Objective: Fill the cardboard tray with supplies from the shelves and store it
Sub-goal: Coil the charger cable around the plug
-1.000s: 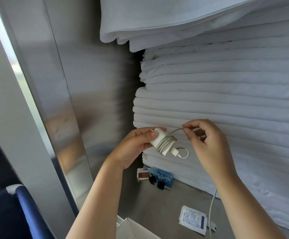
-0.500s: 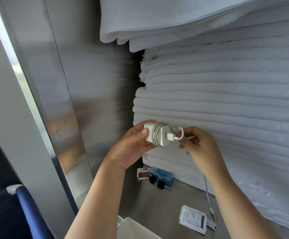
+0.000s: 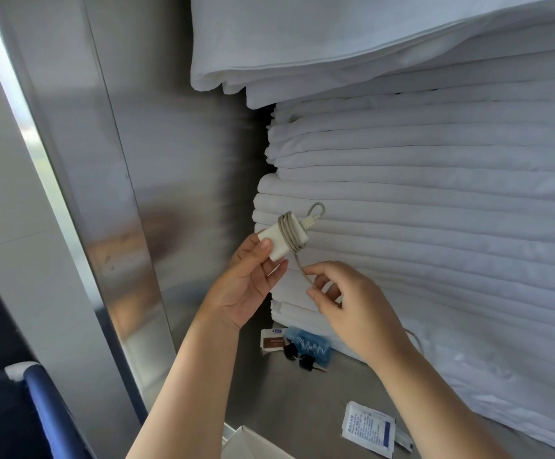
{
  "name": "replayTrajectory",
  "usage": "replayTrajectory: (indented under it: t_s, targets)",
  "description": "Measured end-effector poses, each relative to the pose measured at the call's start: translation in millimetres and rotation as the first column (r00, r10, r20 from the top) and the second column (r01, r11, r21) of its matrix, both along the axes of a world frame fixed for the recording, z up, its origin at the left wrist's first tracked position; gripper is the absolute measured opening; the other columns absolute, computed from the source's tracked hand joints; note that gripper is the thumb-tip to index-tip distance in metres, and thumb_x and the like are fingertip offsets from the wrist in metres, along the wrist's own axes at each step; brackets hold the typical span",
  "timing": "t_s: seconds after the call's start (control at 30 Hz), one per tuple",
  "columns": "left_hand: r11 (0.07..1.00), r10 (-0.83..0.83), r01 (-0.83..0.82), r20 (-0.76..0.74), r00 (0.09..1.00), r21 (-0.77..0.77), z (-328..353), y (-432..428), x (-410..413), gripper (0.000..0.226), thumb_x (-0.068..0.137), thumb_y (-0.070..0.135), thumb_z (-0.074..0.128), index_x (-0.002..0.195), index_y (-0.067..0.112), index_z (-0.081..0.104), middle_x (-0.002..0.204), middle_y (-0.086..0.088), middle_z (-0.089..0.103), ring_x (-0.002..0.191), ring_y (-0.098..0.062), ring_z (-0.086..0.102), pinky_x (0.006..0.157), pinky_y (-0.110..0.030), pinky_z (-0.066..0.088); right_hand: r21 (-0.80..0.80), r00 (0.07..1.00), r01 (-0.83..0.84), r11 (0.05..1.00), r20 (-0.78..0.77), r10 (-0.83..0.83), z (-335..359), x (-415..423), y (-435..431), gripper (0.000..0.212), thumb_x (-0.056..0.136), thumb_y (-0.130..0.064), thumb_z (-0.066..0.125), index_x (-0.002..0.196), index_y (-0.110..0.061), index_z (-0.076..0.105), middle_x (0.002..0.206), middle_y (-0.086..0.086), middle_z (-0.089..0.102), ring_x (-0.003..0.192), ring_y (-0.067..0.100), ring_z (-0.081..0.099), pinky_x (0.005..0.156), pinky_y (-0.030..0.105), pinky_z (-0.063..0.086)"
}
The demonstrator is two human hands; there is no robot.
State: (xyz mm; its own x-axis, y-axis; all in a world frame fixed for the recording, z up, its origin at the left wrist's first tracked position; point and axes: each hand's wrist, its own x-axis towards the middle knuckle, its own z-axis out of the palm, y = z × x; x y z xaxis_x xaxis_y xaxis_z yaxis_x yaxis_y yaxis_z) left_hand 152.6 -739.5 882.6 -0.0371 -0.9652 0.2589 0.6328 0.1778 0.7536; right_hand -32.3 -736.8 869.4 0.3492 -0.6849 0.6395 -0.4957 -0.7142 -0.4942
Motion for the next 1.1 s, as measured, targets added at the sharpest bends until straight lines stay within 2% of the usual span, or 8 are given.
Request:
replayTrajectory:
  t_s: [0.1,0.17,0.33,0.47,0.6,0.8,0.97,1.1]
  targets:
    - [0.998,0.063,-0.063,-0.008,0.998,0.016,-0.4,0.1,0.3,0.025,0.077,0.021,0.066,0.101,0.016,0.061,0.094,-0.001,0.071,0.083,-0.01,0.068,0.078,-0.024,0.057,-0.03,0.998,-0.018,0.999,-0.065,0.016,-0.9,1.5,3.9,0.034,0.089,-0.026,0.063,0.121,-0.032,0.059,0.086,-0.018,0.059,0.071,0.001,0.057,0.061,0.008,0.044]
    - [0.994,0.111,-0.111,0.043,0.993,0.011,1.2,-0.1,-0.7,0.02,0.074,0.021,0.068,0.093,0.018,0.064,0.091,0.001,0.072,0.082,-0.008,0.068,0.075,-0.022,0.056,-0.065,0.996,-0.017,0.998,-0.089,0.012,0.0,1.9,6.2,0.034,0.089,-0.025,0.063,0.122,-0.03,0.059,0.085,-0.017,0.059,0.065,-0.002,0.055,0.059,0.004,0.042]
    - [0.969,0.243,-0.248,0.235,0.941,-0.01,3.1,-1.8,-5.5,0.037,0.063,0.029,0.075,0.097,0.019,0.065,0.092,0.004,0.072,0.083,-0.006,0.067,0.073,-0.018,0.054,-0.196,0.99,0.05,0.979,-0.123,-0.075,5.1,2.0,9.3,0.023,0.087,-0.019,0.066,0.11,-0.02,0.068,0.088,-0.013,0.062,0.056,-0.003,0.045,0.05,0.002,0.032]
    - [0.962,0.269,-0.269,0.334,0.903,-0.045,3.4,-1.9,-7.4,0.042,0.06,0.033,0.077,0.099,0.023,0.067,0.092,0.006,0.073,0.089,-0.006,0.066,0.078,-0.021,0.052,-0.318,0.989,0.112,0.941,-0.054,-0.136,6.3,-0.2,8.2,0.014,0.085,-0.015,0.068,0.098,-0.018,0.071,0.085,-0.011,0.062,0.052,-0.003,0.039,0.045,0.012,0.036]
    - [0.956,0.29,-0.278,0.449,0.845,-0.095,2.6,-1.7,-10.5,0.035,0.06,0.033,0.078,0.094,0.031,0.072,0.096,0.002,0.071,0.094,-0.011,0.064,0.081,-0.023,0.052,-0.389,0.988,0.152,0.909,0.025,-0.154,8.4,-4.8,5.3,0.009,0.084,-0.017,0.07,0.093,-0.019,0.07,0.085,-0.011,0.063,0.061,-0.006,0.04,0.051,0.011,0.035]
    - [0.977,0.214,-0.166,0.564,0.797,-0.136,1.8,-1.0,-10.5,0.029,0.07,0.024,0.08,0.096,0.034,0.074,0.096,0.004,0.073,0.092,-0.008,0.065,0.077,-0.016,0.049,-0.407,0.982,0.182,0.895,0.13,-0.14,12.5,-13.4,2.9,0.015,0.083,-0.03,0.065,0.088,-0.016,0.068,0.084,-0.007,0.062,0.056,0.007,0.054,0.046,0.022,0.044]
    - [0.989,0.147,-0.097,0.655,0.741,-0.113,1.2,0.4,-1.1,0.026,0.077,0.021,0.073,0.1,0.032,0.074,0.097,0.002,0.073,0.093,-0.012,0.066,0.083,-0.022,0.052,-0.399,0.996,0.085,0.913,0.047,-0.072,8.2,-15.3,-1.1,0.007,0.087,-0.016,0.066,0.092,-0.013,0.069,0.088,-0.003,0.058,0.065,0.01,0.054,0.05,0.029,0.048]
    - [0.998,0.067,-0.05,0.678,0.732,-0.045,-0.5,2.7,5.3,0.025,0.079,0.016,0.071,0.103,0.024,0.074,0.105,-0.008,0.072,0.098,-0.018,0.067,0.088,-0.028,0.051,-0.366,1.0,0.026,0.93,0.018,-0.021,5.8,-15.2,-3.3,0.013,0.09,-0.02,0.059,0.095,-0.012,0.068,0.093,-0.003,0.056,0.07,0.01,0.056,0.053,0.029,0.05]
